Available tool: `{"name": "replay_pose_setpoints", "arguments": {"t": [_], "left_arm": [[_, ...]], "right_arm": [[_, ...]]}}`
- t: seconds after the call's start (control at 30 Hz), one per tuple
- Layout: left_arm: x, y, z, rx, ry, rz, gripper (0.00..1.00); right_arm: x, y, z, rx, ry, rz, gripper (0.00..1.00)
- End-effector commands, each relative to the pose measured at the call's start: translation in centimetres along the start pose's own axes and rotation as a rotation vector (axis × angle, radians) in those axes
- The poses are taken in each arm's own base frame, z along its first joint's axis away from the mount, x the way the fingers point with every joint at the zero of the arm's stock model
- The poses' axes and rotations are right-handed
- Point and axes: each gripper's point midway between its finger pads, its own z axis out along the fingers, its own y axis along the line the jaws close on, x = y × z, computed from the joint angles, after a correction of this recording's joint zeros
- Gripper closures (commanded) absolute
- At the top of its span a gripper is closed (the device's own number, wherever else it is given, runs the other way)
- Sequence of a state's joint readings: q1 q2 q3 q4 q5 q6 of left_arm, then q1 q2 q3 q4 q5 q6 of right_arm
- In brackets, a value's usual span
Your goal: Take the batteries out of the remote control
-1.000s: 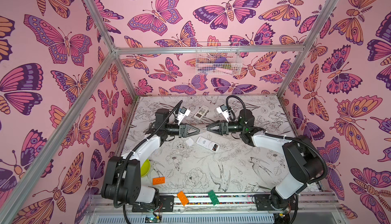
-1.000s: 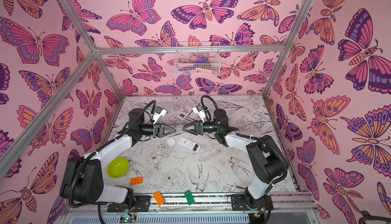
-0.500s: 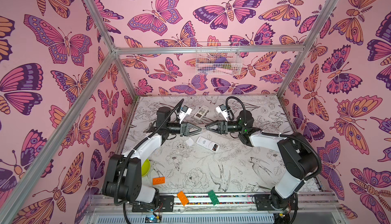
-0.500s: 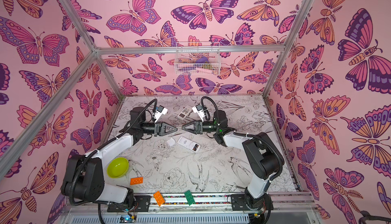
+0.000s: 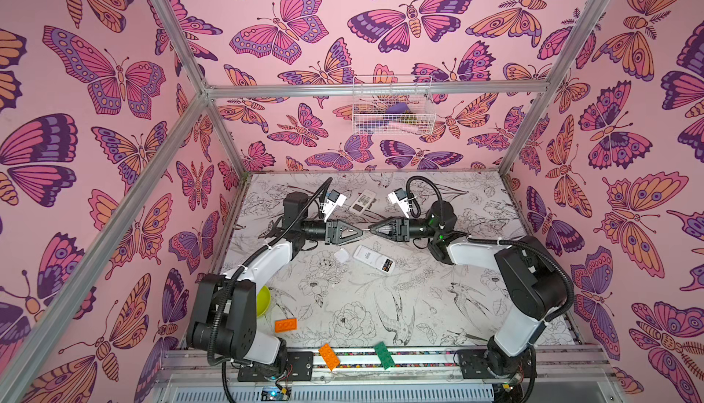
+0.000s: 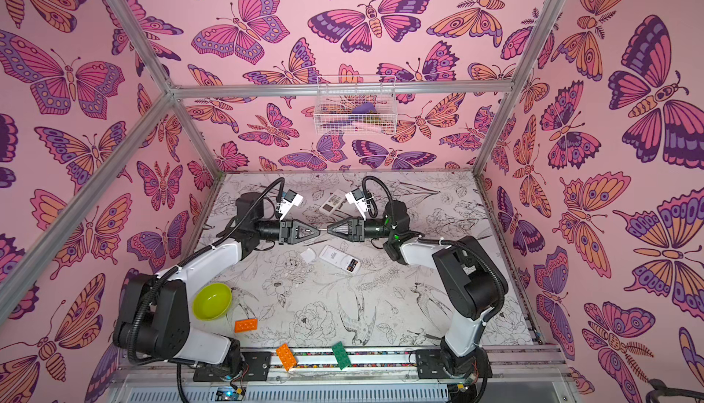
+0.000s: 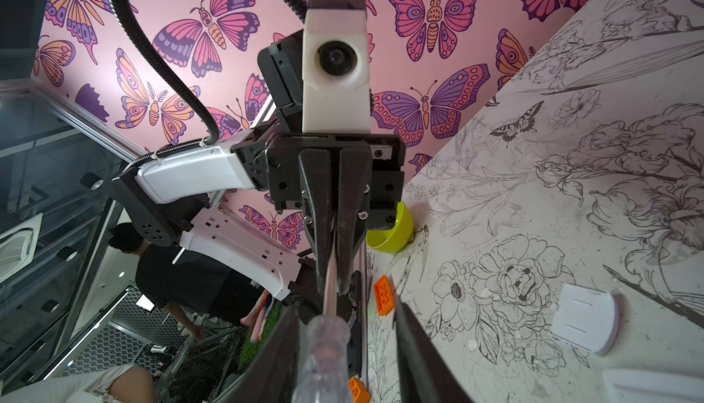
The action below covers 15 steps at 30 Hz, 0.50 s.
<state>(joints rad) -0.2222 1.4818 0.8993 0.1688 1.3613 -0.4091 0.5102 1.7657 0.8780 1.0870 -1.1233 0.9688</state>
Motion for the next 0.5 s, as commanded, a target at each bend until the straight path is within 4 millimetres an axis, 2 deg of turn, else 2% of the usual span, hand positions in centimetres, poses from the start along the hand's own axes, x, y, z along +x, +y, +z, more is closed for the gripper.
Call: {"name": "replay_pose_setpoints", "arguments": {"t": [0.0, 0.13, 0.23, 0.33, 0.37, 0.43, 0.47], "left_arm": [[-0.06, -0.52, 0.57, 0.025, 0.012, 0.048, 1.0], [-0.05, -0.49, 0.57, 0.022, 0.011, 0.048, 1.0], [-0.08, -0.55, 0.42, 0.011, 0.003, 0.057, 1.0], [-0.17, -0.19, 0.15, -0.004, -0.007, 0.045, 1.0], [-0.15, -0.06, 0.14, -0.012, -0.01, 0.05, 0.93], [-0.16, 0.32, 0.06, -0.035, -0.02, 0.065, 0.69], [-0.25, 0.34, -0.1, -0.038, -0.023, 0.073, 0.61]], "right_arm": [[0.25, 0.84, 0.77, -0.024, 0.013, -0.041, 0.62], [0.18, 0.85, 0.87, -0.021, 0.008, -0.048, 0.68], [0.4, 0.69, 0.94, -0.023, 0.023, -0.047, 0.85], [0.32, 0.98, 0.75, -0.015, 0.016, -0.06, 0.92], [0.47, 0.97, 0.63, -0.009, 0.017, -0.068, 0.93], [0.87, 0.47, 0.3, 0.018, 0.027, -0.068, 0.96], [0.94, 0.28, 0.1, 0.029, 0.029, -0.067, 0.98]]}}
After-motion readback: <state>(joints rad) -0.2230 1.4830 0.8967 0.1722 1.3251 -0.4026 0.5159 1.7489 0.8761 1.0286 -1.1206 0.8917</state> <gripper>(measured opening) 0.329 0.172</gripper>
